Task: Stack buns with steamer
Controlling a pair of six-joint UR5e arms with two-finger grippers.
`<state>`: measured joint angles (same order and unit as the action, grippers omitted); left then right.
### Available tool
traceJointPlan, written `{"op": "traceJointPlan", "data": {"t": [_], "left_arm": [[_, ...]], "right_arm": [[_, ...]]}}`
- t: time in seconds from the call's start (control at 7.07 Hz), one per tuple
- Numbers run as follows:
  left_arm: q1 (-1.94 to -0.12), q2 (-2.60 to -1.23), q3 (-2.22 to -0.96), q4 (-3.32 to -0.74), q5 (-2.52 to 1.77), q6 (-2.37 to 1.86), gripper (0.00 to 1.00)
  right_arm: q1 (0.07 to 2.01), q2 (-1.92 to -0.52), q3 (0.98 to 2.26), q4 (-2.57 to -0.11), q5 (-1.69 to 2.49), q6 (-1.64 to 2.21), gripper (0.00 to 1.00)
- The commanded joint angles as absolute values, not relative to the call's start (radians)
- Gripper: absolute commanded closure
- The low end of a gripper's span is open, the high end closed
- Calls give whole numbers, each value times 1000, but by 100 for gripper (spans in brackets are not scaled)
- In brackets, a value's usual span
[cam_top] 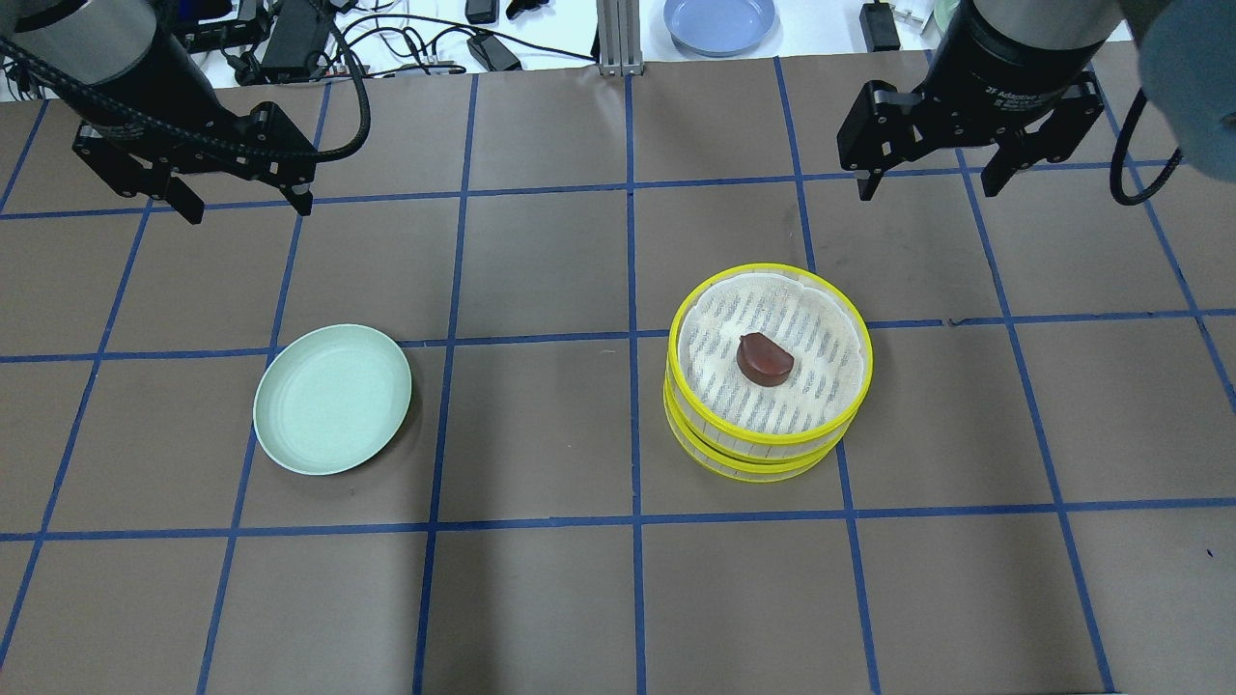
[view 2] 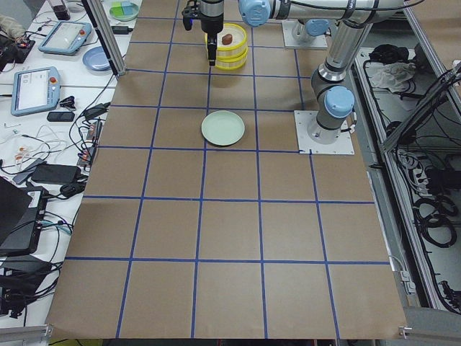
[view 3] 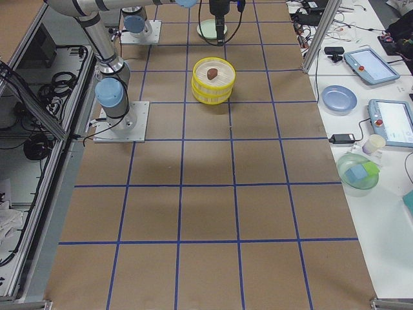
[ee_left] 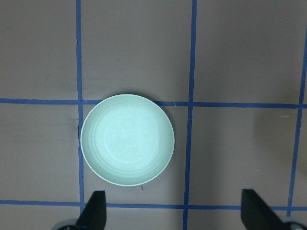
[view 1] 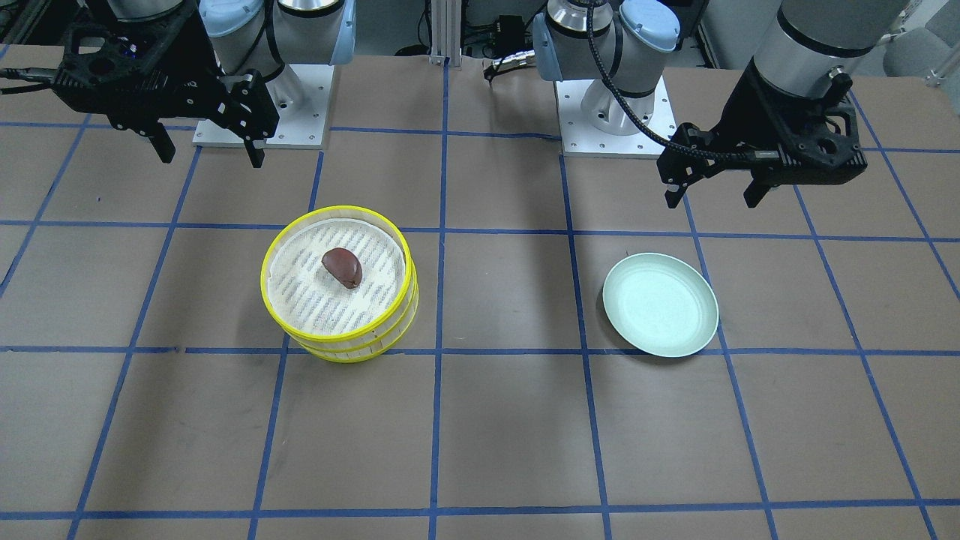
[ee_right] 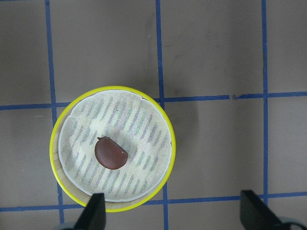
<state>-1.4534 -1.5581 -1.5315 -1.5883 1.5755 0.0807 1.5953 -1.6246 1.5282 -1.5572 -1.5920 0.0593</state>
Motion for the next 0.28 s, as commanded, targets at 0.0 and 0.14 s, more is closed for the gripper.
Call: {"op": "traceJointPlan", "data": {"t": [0.0,0.14], "left_arm": [[-1456,-1546,-1542,-1592,1562,81,0],[-1462,-1546,-1569,-1580,1560,80,0]], "right_arm": [[1595,-1626,1529,-1557,-1594,60,0],[1595,-1626,1529,-1557,-1594,60,0]]}}
